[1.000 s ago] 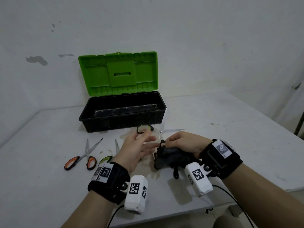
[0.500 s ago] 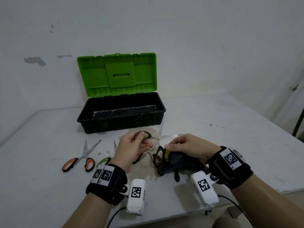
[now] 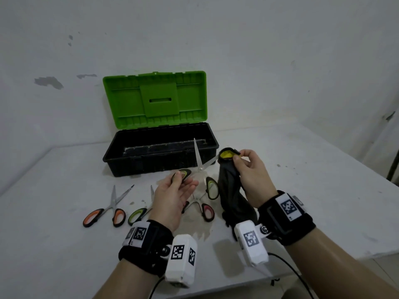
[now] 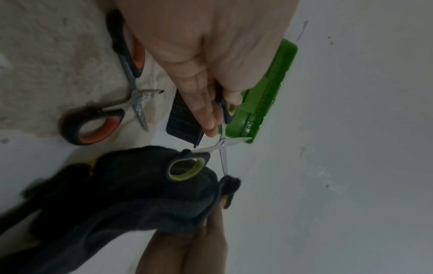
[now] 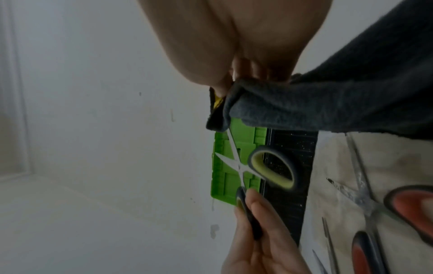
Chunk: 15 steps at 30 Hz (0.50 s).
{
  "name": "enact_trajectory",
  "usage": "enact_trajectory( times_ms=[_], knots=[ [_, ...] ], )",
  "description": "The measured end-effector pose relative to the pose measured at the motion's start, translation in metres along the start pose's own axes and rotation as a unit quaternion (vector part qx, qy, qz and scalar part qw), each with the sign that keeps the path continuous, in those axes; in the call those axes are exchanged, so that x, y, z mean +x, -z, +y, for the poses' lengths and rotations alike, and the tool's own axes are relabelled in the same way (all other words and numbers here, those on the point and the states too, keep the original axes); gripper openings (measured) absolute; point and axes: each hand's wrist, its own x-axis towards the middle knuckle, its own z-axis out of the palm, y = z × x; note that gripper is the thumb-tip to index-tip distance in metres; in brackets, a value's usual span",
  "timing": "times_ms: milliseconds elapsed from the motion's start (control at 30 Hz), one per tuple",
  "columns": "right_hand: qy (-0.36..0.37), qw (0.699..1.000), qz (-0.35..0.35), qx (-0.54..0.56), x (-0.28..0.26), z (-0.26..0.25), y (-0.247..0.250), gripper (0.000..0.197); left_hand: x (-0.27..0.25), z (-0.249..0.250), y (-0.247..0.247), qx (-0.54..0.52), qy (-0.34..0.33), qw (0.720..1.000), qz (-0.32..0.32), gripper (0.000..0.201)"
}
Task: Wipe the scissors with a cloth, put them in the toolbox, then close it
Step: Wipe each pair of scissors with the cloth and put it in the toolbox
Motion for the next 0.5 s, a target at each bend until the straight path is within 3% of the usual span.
enact_trajectory(
  times_ms=[167,333,400,500],
  knots=[
    [-0.002,0.998,-0.056,-0.031,-0.006,0.015,-0.019,0.008,-0.003,-0.004,-0.001,0.0,-0.012,1.0,0.004,0.023],
    [-0.047,0.998,-0.022,-0.02,-0.004,0.029,-0.027,0.045,-0.003,-0.009,-0.001,-0.004,-0.015,1.0,0.003,0.022],
    [-0.076,0.997,-0.03,-0.002,-0.004,0.029,-0.03,0.042,-0.003,-0.011,-0.001,-0.004,-0.016,1.0,0.003,0.024],
    [-0.08,0.996,-0.044,0.006,-0.005,0.024,-0.031,0.022,-0.004,-0.013,-0.001,0.002,-0.017,1.0,0.003,0.024]
  ],
)
